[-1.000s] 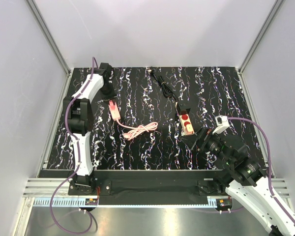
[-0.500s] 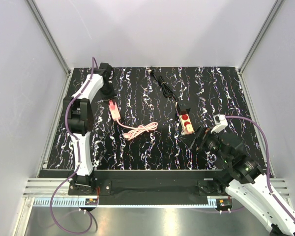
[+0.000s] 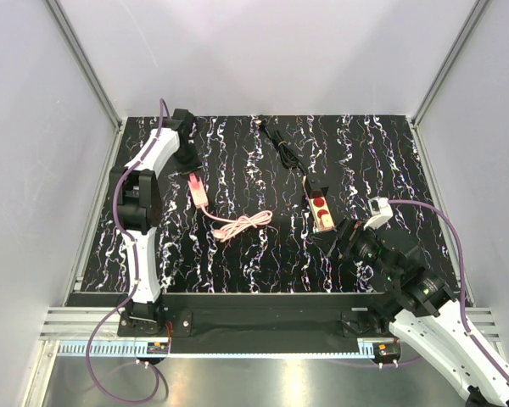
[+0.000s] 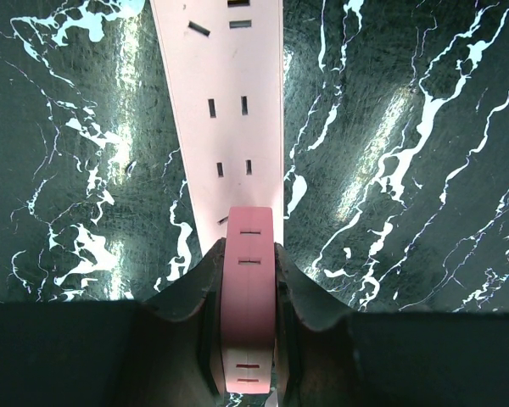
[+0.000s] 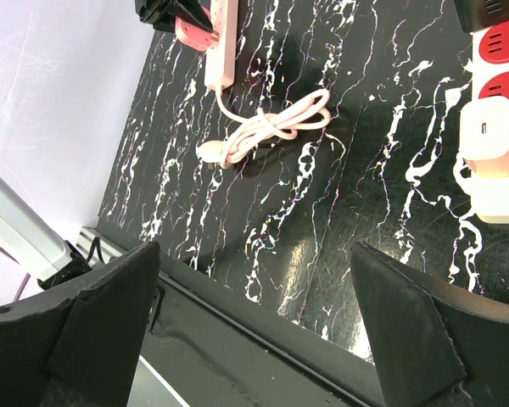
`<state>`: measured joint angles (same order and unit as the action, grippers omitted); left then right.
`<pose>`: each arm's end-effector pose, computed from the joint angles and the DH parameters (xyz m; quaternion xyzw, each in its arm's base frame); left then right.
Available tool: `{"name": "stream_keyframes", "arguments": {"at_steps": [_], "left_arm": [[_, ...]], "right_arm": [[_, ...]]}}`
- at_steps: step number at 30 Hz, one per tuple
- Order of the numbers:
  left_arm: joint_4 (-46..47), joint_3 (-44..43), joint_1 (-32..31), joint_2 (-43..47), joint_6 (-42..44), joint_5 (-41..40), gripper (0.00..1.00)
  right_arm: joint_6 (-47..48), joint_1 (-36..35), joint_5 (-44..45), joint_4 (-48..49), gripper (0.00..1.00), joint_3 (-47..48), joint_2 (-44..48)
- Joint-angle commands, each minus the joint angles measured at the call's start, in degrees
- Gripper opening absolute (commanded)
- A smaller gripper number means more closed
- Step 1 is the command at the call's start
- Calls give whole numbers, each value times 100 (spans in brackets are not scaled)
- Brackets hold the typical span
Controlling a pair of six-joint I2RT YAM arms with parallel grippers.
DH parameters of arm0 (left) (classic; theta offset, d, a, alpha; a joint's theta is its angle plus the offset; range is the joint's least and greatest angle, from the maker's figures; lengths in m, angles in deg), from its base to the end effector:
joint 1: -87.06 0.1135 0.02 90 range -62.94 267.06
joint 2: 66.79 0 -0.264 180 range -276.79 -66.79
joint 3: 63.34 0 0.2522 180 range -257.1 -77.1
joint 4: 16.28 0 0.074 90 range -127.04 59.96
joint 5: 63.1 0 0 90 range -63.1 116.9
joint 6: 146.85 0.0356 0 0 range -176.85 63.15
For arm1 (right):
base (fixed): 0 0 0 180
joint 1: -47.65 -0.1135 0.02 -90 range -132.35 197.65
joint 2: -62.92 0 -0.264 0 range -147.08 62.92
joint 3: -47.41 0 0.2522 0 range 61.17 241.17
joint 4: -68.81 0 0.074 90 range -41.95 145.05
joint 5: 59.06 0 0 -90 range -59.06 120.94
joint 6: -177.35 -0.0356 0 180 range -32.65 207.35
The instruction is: Insert the plug
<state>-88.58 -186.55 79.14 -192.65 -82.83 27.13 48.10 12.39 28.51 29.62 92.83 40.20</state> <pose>0.4507 -0.0628 0.2100 -0.1553 0.9791 -0.0401 0.1247 0.0924 0.0672 0.2817 0.0152 0.8010 0.3757 0.4659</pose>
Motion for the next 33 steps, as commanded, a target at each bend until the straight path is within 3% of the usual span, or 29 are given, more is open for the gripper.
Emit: {"name": "stream_keyframes", "arguments": {"at_steps": [1,24,33], "left_arm": [[-140,47,-69,202,-30,-179,0],[-421,-472,-131,229,40,-744,0],[-526,-499,-78,115,93,-49,0]], "right_arm": [[92,-33,121,100,100,156,31],[75,-33,130,91,100,68,92],[57,-24,121,82,100,33,92]]}}
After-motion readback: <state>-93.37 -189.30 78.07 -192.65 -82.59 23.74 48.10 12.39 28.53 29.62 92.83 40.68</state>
